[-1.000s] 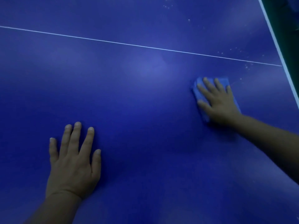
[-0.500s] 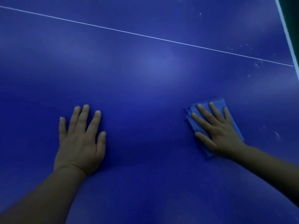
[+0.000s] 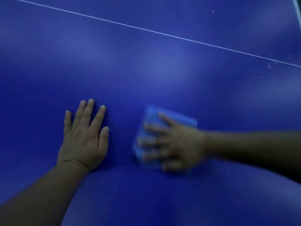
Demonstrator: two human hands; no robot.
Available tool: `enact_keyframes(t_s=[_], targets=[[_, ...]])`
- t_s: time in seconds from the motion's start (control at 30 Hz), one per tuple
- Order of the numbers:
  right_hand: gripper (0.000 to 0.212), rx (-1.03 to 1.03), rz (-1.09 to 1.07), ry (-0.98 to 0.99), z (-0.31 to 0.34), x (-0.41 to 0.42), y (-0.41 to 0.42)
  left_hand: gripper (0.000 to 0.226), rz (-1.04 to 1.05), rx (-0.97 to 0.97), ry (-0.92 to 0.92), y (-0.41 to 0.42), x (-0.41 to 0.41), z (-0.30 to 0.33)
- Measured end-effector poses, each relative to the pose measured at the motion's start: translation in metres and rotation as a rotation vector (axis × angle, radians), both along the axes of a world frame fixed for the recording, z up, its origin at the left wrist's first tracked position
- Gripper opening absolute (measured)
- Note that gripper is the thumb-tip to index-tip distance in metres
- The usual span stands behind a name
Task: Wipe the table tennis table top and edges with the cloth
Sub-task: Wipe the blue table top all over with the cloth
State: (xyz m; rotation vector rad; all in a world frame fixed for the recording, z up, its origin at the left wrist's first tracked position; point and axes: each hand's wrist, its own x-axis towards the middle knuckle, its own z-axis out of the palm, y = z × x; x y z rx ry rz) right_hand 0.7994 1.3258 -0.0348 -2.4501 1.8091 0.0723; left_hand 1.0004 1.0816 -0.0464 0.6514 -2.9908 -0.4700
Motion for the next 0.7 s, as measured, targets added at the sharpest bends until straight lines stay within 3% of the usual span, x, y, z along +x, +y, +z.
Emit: enact_keyframes(t_s=[0.07, 0.2, 0.27, 0.37, 0.43, 0.47, 0.53, 0.63, 0.7], targets=[[0.056, 0.04, 0.105, -0.039, 0.005, 0.014, 0.043, 0.066, -0.002, -0.008, -0.012, 0.0, 0.0, 0.0], [0.058, 0.098, -0.007, 0.022, 0.001, -0.062, 0.071, 0.066, -0.007, -0.024, -0.021, 0.0, -0.001, 0.0], [0.066, 0.082, -0.395, 0.073, -0.003, -0.12, 0.061, 0.066, -0.009, -0.026, -0.02, -0.001, -0.001, -0.001], [0.08, 0.008, -1.276, -0.006, 0.006, -0.189, 0.043, 0.067, -0.009, -0.033, -0.021, -0.001, 0.0, -0.001], [0.069, -0.01, -1.551, -0.067, 0.009, -0.186, 0.033, 0.067, -0.012, -0.034, -0.021, -0.001, 0.0, 0.0], [0.066, -0.014, -1.562, -0.064, 0.006, -0.17, 0.029, 0.067, -0.01, -0.033, -0.021, -0.001, -0.001, 0.0], [0.067, -0.027, -1.362, -0.016, -0.001, -0.122, 0.03, 0.067, -0.007, -0.033, -0.026, -0.002, -0.002, 0.0], [0.062, -0.024, -0.648, 0.004, 0.0, -0.032, 0.068, 0.067, 0.001, -0.031, -0.032, -0.003, -0.002, 0.0], [0.057, 0.042, -0.251, -0.041, 0.007, -0.018, 0.104, 0.067, 0.003, -0.044, -0.028, -0.002, -0.001, 0.0]])
